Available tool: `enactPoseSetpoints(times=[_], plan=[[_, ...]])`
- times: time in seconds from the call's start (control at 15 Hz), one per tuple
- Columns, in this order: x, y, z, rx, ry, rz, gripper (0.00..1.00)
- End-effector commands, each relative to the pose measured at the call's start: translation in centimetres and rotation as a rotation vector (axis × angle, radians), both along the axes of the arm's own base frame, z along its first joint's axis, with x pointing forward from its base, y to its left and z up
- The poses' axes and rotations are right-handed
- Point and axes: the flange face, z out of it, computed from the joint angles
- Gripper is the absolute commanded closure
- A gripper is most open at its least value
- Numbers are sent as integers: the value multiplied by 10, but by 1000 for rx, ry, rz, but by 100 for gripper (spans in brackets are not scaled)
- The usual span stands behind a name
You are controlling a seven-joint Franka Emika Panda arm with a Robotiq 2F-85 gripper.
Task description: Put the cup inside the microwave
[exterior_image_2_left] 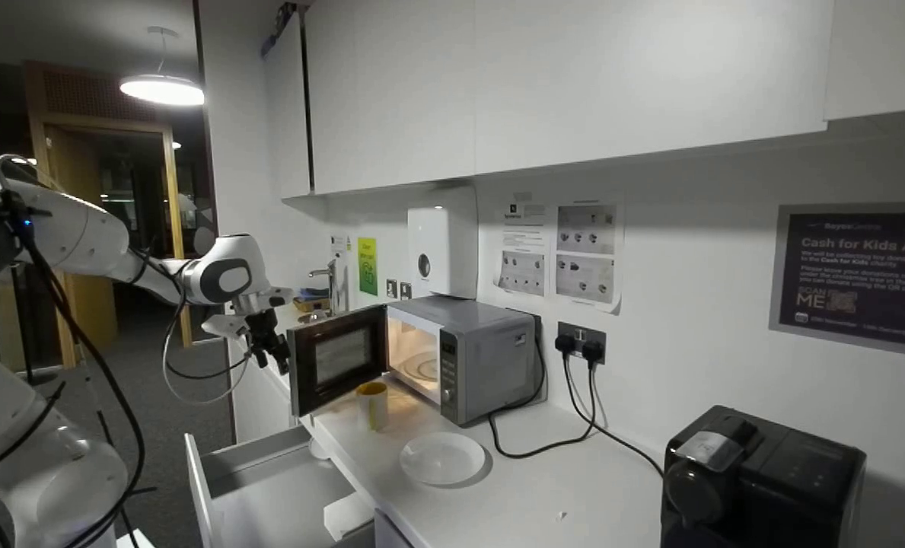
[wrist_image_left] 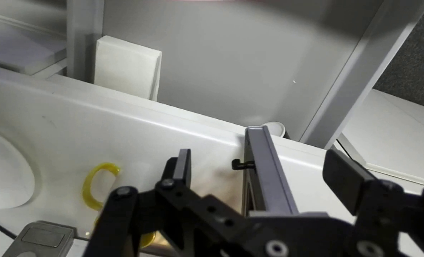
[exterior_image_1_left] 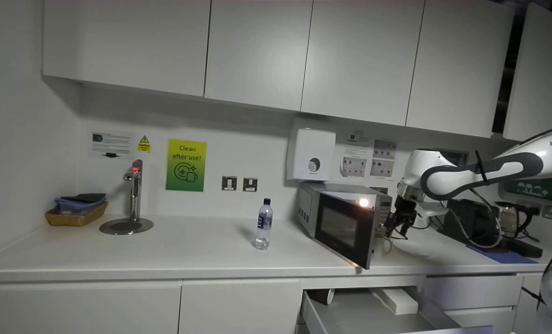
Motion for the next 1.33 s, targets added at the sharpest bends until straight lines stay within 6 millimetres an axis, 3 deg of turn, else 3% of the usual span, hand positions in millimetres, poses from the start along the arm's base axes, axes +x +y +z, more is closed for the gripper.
enactPoseSetpoints(times=[0.0,0.4,0.8,0.93,1.0,1.27], plan=[[-17,-47,12,-22,-3,80,0],[-23,-123,17,-3,-3,189,0],[-12,-186,16,-7,-26,250,0],[-6,-195,17,4,-51,259,0],[-14,-186,13,15,-20,237,0],[-14,-186,11,16,-18,238,0]])
